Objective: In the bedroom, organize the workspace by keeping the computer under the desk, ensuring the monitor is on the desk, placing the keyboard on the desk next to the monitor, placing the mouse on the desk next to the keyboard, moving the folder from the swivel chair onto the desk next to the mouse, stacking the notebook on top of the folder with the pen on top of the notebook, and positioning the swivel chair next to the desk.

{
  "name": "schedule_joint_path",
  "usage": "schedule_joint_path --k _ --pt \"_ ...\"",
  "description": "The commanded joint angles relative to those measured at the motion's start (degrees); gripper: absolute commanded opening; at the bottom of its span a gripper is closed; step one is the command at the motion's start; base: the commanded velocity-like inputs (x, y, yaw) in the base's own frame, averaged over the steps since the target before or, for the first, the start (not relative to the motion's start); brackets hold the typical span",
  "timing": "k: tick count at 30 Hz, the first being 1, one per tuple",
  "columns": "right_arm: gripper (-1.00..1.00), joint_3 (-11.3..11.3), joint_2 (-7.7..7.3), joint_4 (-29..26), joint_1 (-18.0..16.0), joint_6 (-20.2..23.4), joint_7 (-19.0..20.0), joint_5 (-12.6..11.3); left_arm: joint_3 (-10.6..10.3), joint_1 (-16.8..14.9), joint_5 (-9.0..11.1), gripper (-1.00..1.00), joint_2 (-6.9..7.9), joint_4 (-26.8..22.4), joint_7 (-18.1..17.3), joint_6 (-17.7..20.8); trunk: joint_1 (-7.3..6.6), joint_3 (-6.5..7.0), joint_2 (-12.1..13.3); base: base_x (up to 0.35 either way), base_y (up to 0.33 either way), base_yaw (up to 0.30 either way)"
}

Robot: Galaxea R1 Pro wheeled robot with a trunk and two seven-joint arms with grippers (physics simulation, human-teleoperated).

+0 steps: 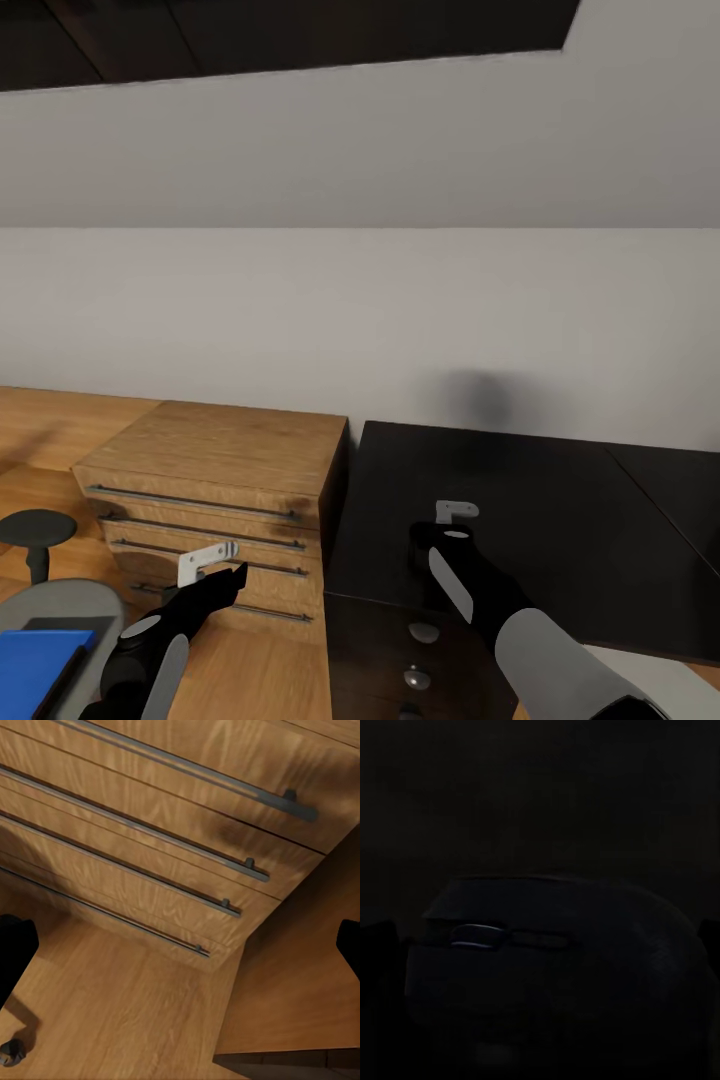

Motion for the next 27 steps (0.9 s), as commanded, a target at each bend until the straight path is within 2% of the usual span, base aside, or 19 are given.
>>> schedule_joint_path --k 1,21,22,27 --pt "1.00 0.4 -0.06 -0.1 0.0 0.3 -0.5 -0.5 0.0 0.0 0.6 1.00 -0.03 -0.1 0.4 0.2 0.00 -0.07 0.0 0.000 0.000 0.000" --pt "1.00 0.3 -0.06 -0.1 0.0 0.4 -0.5 -0.5 0.0 0.0 0.6 1.00 -0.04 -0.1 0.4 0.2 0.00 -0.07 0.0 0.000 0.000 0.000" --pt "-1.00 0.3 -0.06 -0.1 0.0 0.4 -0.5 -0.5 0.0 0.0 0.6 1.00 -0.04 -0.1 0.4 0.2 0.00 -0.07 0.0 0.000 0.000 0.000" --pt "-1.00 0.3 -0.04 -0.2 0.0 0.4 -0.6 -0.5 0.0 0.0 0.6 1.00 -0.04 -0.1 0.4 0.2 0.00 -0.07 0.0 0.000 0.000 0.000"
